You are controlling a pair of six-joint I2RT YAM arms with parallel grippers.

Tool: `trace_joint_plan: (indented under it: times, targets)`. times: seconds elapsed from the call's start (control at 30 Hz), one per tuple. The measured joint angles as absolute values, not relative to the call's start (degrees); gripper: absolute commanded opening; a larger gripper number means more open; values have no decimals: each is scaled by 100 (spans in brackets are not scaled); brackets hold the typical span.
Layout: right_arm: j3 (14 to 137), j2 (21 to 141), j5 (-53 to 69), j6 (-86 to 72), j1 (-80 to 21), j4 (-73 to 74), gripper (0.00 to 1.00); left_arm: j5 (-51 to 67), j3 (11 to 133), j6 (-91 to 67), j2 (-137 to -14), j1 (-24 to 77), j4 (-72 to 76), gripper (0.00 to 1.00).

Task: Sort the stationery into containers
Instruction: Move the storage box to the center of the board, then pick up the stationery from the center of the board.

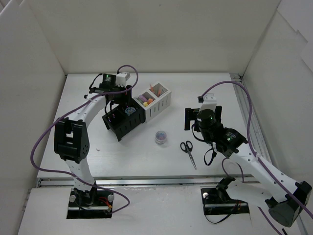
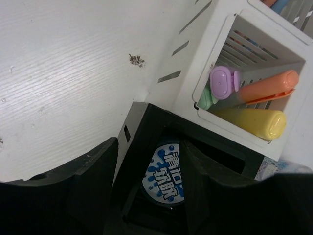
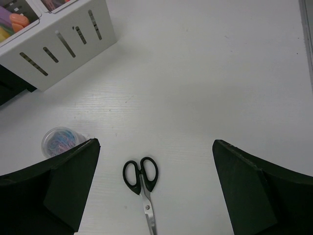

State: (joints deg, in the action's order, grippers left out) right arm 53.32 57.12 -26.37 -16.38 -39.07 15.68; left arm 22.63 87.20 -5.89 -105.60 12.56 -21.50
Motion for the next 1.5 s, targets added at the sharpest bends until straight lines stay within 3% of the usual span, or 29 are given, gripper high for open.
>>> trace_joint_plan:
  times: [0.17, 0.63, 0.7, 0.77, 0.83, 0.93, 1.07, 1.27, 1.5]
  targets:
    - [5315, 5634, -2681, -1649, -3863, 1566, 98, 2292, 8534, -475, -10547, 1273, -2023, 40]
    - [5264, 5627, -2731, -1651, -3854, 1566, 98, 1964, 8241, -298, -10370, 1479, -1848, 38]
    - [5234, 5621, -2731, -1651, -3854, 1568, 98, 1933, 8204, -294, -10350, 1485, -1831, 48]
    - [5216, 5612, -2731, -1649, -3854, 1568, 98, 1894, 8202, -294, -10350, 1498, -1916, 69]
    - [5216, 5605, -2738, -1649, -3854, 1568, 98, 1785, 8215, -318, -10350, 1520, -2045, 79]
    - [5214, 5557, -2749, -1647, -3854, 1568, 98, 1612, 8364, -364, -10333, 1544, -2300, 84]
    - [5179, 5391, -2768, -1647, -3854, 1564, 98, 1402, 8643, -432, -10003, 1544, -2510, 99]
    - [4834, 5063, -2834, -1673, -3854, 1564, 98, 1194, 8680, -591, -8772, 1747, -2532, 100]
    - [4372, 4807, -3065, -1935, -3776, 1575, 98, 1063, 7876, -836, -8005, 3048, -2311, 99]
